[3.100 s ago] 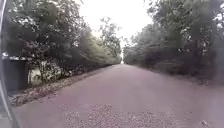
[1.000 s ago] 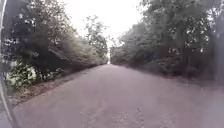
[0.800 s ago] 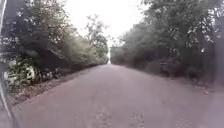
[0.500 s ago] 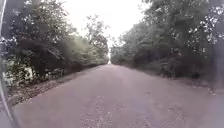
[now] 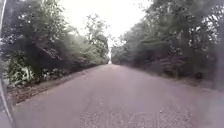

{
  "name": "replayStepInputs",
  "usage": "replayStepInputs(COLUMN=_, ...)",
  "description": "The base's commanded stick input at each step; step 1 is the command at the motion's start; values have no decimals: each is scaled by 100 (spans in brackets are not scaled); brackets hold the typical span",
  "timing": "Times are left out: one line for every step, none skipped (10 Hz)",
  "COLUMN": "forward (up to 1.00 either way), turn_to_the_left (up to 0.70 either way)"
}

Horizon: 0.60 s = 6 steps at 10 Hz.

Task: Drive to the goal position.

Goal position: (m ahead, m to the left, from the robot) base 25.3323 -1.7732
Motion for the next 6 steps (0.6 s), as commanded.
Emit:
replayStepInputs(forward=70, turn_to_the_left=0)
replayStepInputs(forward=70, turn_to_the_left=0)
replayStepInputs(forward=70, turn_to_the_left=0)
replayStepInputs(forward=70, turn_to_the_left=0)
replayStepInputs(forward=70, turn_to_the_left=0)
replayStepInputs(forward=70, turn_to_the_left=0)
